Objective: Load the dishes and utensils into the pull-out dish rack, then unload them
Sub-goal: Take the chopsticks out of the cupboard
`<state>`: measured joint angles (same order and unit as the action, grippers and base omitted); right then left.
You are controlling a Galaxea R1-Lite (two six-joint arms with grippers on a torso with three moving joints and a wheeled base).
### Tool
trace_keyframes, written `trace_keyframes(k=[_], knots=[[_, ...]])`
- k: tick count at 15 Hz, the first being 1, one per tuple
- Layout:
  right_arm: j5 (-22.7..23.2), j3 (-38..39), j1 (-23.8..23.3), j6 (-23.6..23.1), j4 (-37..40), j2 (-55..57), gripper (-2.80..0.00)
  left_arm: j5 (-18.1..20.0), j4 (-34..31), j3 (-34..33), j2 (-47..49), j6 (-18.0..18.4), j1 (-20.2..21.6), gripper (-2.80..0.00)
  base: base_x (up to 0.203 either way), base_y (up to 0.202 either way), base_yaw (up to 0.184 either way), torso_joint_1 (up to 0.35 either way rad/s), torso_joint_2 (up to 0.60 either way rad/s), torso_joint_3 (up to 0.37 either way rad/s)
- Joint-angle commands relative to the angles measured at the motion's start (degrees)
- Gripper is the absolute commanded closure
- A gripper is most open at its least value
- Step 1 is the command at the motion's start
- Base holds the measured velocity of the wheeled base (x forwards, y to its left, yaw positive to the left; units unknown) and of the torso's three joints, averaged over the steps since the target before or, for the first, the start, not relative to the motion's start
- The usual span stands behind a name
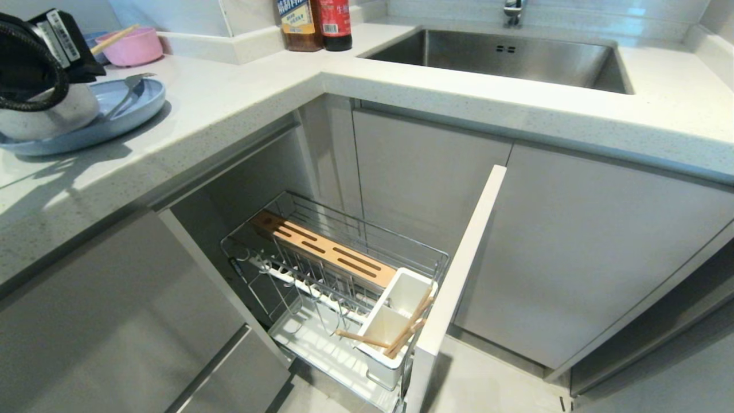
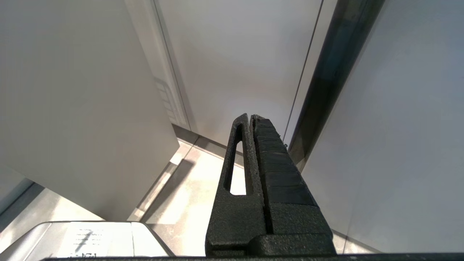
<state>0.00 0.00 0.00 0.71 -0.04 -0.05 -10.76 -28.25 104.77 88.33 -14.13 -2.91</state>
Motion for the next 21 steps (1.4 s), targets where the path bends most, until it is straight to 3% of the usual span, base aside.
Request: trace_keyframes(k=[1,5,19,20,21], knots=[[0.0,0.09,0.0,0.0,0.03,0.05,0.0,0.19,-0.2,-0.09,1.25,-0.11,0.01,0.0,0.0,0.0,0.0,0.0,0.0,0.0],[0.0,0.09,0.0,0.0,-0.05,0.05,0.0,2.87,-0.23,-2.16,1.99,-0.11,0.01,0.0,0.0,0.0,0.0,0.0,0.0,0.0],[0.0,0.09,0.0,0.0,-0.05,0.05,0.0,2.94,-0.14,-5.1,1.75,-0.11,0.19,0.0,0.0,0.0,0.0,0.0,0.0,0.0],[0.0,0.09,0.0,0.0,-0.04,0.05,0.0,2.94,-0.14,-5.01,1.75,-0.11,0.19,-2.8,0.0,0.0,0.0,0.0,0.0,0.0],[0.0,0.09,0.0,0.0,-0.05,0.05,0.0,2.94,-0.06,-4.92,1.75,-0.29,0.19,-2.8,0.0,0.0,0.0,0.0,0.0,0.0]])
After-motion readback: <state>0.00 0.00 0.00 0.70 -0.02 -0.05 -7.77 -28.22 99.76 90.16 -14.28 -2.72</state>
